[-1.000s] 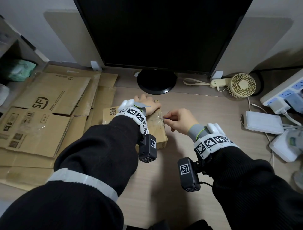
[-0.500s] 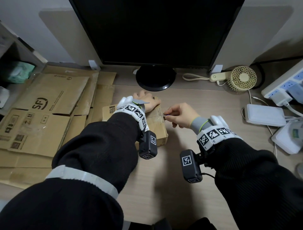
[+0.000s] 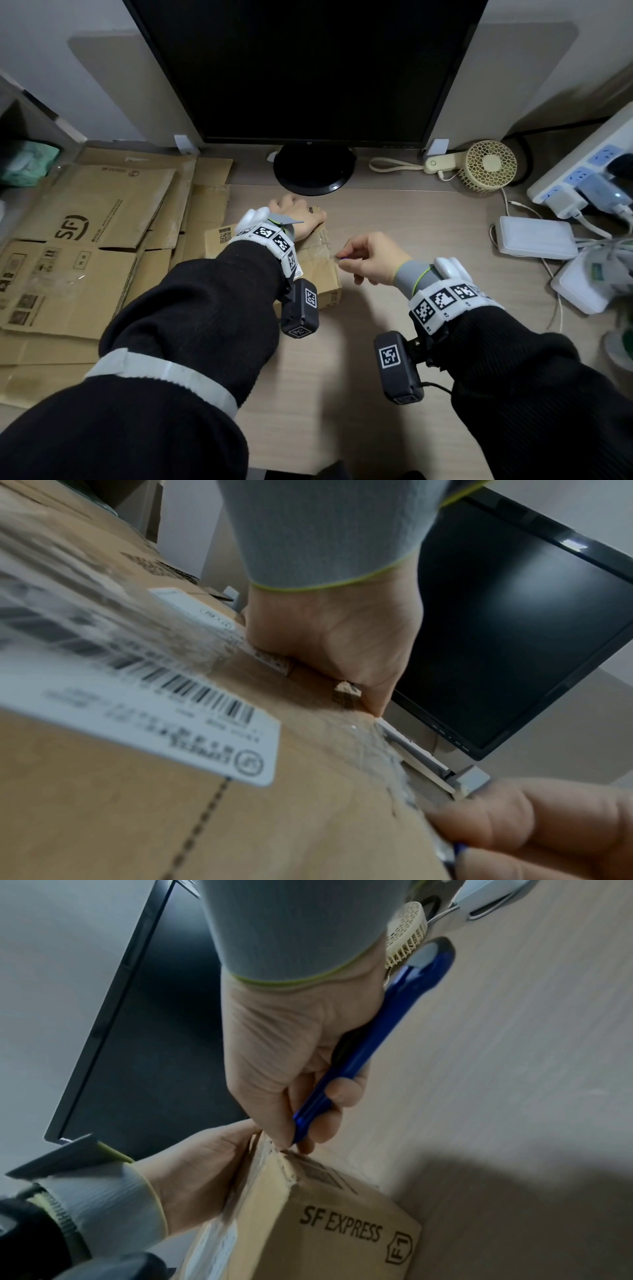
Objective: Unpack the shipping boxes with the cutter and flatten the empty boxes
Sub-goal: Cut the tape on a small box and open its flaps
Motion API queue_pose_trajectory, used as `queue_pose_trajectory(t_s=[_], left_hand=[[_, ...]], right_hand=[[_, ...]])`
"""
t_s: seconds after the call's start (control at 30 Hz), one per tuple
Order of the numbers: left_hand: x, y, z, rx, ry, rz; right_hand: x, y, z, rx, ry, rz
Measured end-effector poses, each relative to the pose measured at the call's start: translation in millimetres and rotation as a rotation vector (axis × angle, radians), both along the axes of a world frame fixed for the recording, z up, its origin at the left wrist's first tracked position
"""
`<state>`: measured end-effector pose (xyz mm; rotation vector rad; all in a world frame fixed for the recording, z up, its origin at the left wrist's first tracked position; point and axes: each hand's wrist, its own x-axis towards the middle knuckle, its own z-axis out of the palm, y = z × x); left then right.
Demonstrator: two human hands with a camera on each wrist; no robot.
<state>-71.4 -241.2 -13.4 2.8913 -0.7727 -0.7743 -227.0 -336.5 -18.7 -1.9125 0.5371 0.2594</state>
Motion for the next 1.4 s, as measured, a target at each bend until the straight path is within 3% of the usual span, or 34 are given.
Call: queue_pose_trajectory(t_s=[0.27, 0.4, 0.5, 0.6, 0.67, 0.77, 0.87, 1.0, 1.13, 1.27, 1.33, 1.4], left_hand=[[-7.7, 1.0, 5.6, 0.000, -0.021, -0.036], [-21.6, 4.7, 11.8, 0.026, -0.040, -0.140], [-34.3, 9.2, 13.9, 0.004, 0.038, -0.312], [-44.3, 24.0, 16.6, -0.067, 0.102, -0.474], [-39.1, 41.5, 23.6, -0.157, 0.059, -0.373], [-16.7, 79.7, 34.5, -0.243, -0.038, -0.057], [-1.7, 122.2, 34.6, -0.048, -0.037, 0.114], [-2.0, 151.3, 19.5, 0.113, 0.131, 0.376], [-11.2, 144.4, 20.1, -0.048, 0.071, 0.327], [-20.2, 133.0, 19.1, -0.323, 0.027, 0.083], [-20.6, 129.6, 13.7, -0.334, 0.022, 0.075], [-18.4, 124.9, 11.7, -0.235, 0.031, 0.187]], right_hand=[[-7.5, -4.5, 6.0, 0.043, 0.063, 0.000], [1.3, -16.5, 15.6, 0.014, 0.017, -0.192], [8.4, -17.9, 21.3, -0.056, -0.076, -0.393], [16.5, -11.5, 26.9, -0.079, -0.091, -0.440], [23.4, -4.5, 28.9, -0.081, -0.071, -0.375], [30.4, 8.7, 30.9, -0.078, -0.012, -0.241], [33.6, 23.0, 30.1, -0.036, 0.081, -0.159], [31.8, 34.0, 30.9, -0.062, 0.201, -0.094], [29.9, 44.0, 31.9, -0.129, 0.374, 0.025], [32.4, 40.7, 32.4, -0.208, 0.292, -0.076], [36.4, 35.3, 33.5, -0.247, 0.232, -0.127], [39.8, 30.4, 34.4, -0.249, 0.178, -0.171]])
